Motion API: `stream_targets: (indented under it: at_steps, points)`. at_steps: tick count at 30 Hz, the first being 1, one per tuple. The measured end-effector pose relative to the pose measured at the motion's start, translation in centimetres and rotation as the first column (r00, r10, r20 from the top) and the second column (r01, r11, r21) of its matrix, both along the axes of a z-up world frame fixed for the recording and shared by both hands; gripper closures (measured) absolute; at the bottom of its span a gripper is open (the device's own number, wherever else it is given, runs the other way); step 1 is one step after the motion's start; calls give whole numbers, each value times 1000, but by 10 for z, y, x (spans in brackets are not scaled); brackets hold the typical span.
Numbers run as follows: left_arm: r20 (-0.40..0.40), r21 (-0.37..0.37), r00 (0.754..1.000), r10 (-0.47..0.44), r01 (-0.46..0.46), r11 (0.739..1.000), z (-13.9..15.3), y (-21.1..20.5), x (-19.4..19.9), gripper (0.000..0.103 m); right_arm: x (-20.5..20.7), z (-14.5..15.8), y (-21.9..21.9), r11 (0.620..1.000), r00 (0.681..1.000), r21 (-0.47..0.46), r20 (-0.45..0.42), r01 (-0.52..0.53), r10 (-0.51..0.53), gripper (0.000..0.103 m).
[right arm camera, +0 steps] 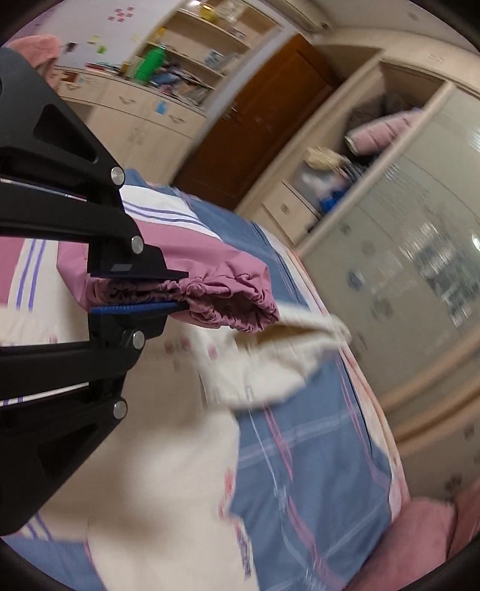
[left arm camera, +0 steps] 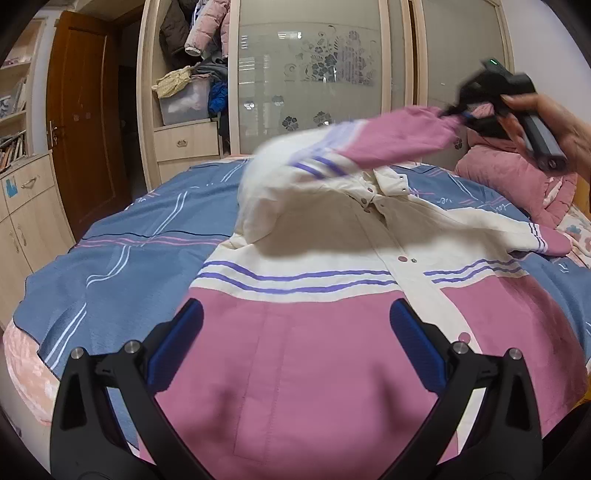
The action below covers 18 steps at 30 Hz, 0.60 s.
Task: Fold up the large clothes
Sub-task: 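Lift the cuff and lay it further across the chest toward the other sleeve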
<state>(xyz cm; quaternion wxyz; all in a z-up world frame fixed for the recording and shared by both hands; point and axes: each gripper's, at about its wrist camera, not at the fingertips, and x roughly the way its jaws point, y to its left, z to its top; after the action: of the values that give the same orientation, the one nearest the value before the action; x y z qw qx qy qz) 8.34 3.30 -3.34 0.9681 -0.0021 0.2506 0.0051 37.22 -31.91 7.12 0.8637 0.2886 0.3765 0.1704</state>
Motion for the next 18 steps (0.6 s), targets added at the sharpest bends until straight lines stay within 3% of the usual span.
stream_targets:
  at_steps: [3,7,13,15,16,17,18]
  points:
    - [-2,-6,1000,-13,13,1000,-1,-1,0,2,-4,-22,-40,997,997,-6,-34,73,-73,93]
    - [-15,10,1000,-21,21,1000,-4,-7,3,2,-3,-66,-61,992,988,-52,-106,112,-117,93]
    - [-27,25,999,-24,24,999,-8,-9,6,2,-4,-118,-59,985,979,-121,-147,125,-143,93]
    - [-31,25,999,-21,22,999,-9,-9,7,2,-3,-130,-55,981,975,-144,-162,127,-150,87]
    - [-32,26,999,-21,22,999,-9,-9,6,2,-4,-133,-53,980,973,-153,-174,126,-152,68]
    - [-31,28,999,-21,21,999,-9,-9,7,2,-6,-135,-51,975,966,-177,-197,136,-170,29]
    - [-30,31,999,-18,19,999,-9,-9,7,2,-9,-136,-52,963,955,-208,-204,171,-214,15]
